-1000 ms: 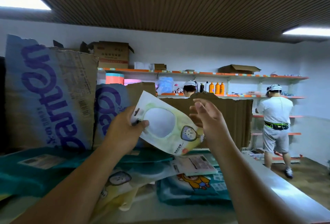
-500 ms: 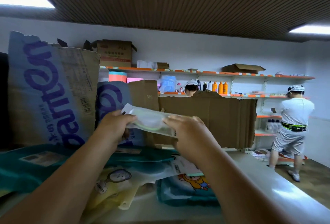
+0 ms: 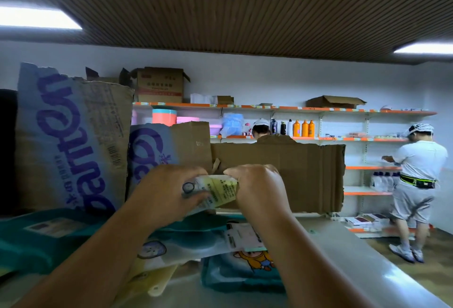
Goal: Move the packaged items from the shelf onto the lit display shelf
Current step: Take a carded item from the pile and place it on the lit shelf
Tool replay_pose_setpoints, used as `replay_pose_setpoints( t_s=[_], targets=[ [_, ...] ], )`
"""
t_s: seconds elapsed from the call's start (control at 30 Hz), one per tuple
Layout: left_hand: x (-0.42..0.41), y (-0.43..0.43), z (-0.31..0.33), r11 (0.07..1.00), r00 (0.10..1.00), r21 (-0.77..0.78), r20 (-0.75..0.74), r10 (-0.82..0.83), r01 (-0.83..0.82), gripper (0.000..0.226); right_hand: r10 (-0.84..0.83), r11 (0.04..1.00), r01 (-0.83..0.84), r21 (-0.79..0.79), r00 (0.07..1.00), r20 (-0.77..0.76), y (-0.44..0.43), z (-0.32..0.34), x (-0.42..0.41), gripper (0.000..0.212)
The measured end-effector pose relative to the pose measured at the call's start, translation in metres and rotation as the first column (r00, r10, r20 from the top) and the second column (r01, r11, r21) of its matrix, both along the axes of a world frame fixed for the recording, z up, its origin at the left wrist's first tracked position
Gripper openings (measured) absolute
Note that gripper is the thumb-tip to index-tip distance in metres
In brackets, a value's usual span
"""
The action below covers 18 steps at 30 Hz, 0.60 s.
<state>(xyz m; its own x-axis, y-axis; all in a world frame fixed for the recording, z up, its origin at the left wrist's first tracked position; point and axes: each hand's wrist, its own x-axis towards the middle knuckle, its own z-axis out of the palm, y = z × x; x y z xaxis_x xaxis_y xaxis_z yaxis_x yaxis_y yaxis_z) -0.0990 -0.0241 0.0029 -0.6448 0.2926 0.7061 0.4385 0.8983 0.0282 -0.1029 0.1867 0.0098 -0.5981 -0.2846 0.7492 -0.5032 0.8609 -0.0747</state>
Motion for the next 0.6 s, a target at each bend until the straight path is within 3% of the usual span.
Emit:
replay_pose_setpoints(
  t_s=[0.17,0.3,0.43,0.5,0.6],
  targets=[
    [-0.002,-0.002,0.002,0.991,0.993,-0.076,-0.036,0.11,-0.113,0.029,0.112,0.987,-0.095,0.132,0.986,-0.127,-0.008,0.002,0.0,0.032],
    [0.017,-0.012,0.015,0.946,0.961,-0.17,-0.056,0.269,-0.275,0.02,0.227,0.969,-0.244,-0.049,0.946,-0.232,-0.007,0.001,0.007,0.046],
    [0.045,-0.031,0.035,0.928,0.948,-0.198,-0.094,0.303,-0.316,0.012,0.461,0.823,-0.465,-0.326,0.882,-0.097,0.001,0.001,0.008,0.058],
    [0.056,-0.037,0.043,0.934,0.954,-0.195,-0.062,0.293,-0.3,0.011,0.538,0.766,-0.535,-0.356,0.837,-0.1,0.001,0.003,0.015,0.054],
    [0.069,-0.056,0.045,0.957,0.967,-0.142,-0.015,0.254,-0.254,0.018,0.605,0.756,-0.576,-0.312,0.796,-0.002,-0.001,0.008,0.028,0.048]
  ],
)
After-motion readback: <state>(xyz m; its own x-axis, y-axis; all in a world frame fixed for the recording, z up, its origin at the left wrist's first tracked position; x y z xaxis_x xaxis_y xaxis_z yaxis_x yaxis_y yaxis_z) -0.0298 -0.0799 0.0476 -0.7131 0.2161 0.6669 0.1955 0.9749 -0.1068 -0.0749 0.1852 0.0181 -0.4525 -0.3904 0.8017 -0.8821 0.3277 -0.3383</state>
